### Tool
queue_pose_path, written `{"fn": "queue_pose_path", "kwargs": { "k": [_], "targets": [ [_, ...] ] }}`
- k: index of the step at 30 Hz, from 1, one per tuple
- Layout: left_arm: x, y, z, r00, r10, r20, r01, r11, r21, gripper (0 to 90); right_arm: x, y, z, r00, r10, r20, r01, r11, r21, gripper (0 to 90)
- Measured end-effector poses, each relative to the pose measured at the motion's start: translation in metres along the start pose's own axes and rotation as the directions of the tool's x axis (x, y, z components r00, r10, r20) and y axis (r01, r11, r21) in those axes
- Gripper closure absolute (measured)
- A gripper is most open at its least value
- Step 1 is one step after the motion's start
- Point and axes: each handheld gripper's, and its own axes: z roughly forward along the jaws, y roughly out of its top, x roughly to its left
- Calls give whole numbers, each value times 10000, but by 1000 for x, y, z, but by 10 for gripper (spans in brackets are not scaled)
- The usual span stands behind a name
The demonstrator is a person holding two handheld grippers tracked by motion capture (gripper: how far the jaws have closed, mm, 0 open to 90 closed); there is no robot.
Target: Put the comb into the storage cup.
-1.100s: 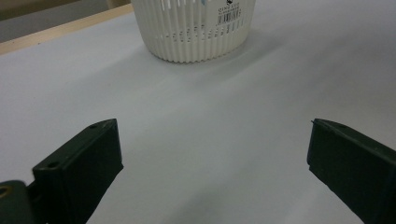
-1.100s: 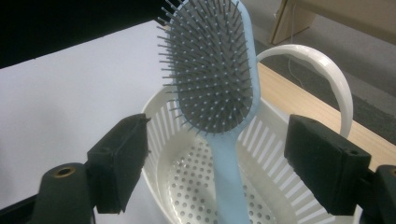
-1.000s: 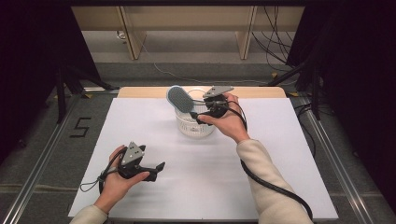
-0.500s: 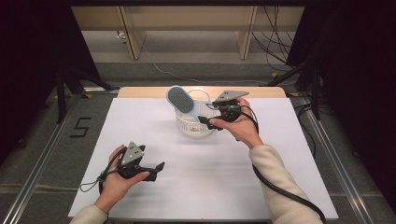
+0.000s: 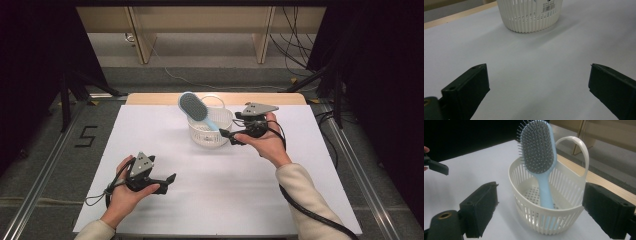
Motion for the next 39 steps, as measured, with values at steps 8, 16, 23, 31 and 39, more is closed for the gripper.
{"fn": "queue_pose_path", "kwargs": {
  "k": [8,16,23,31,39],
  "targets": [
    [0,0,0,10000,9,-17,-9,10000,7,25,-1,-9,-17,9999,130,-41,-131,9997,-186,144],
    [0,0,0,10000,-11,-30,11,10000,13,25,-2,-19,-34,9996,286,41,-285,9994,-208,151],
    [0,0,0,10000,-7,-22,7,10000,14,25,-4,-32,-47,9991,407,143,-405,9990,-173,152],
    [1,0,-1,10000,-2,-41,2,10000,8,25,-3,-42,-62,9981,532,295,-523,9982,-288,154],
    [0,0,-1,10000,-31,-32,31,10000,-6,25,-1,-54,-77,9974,528,499,-511,9980,-362,155]
  ]
}}
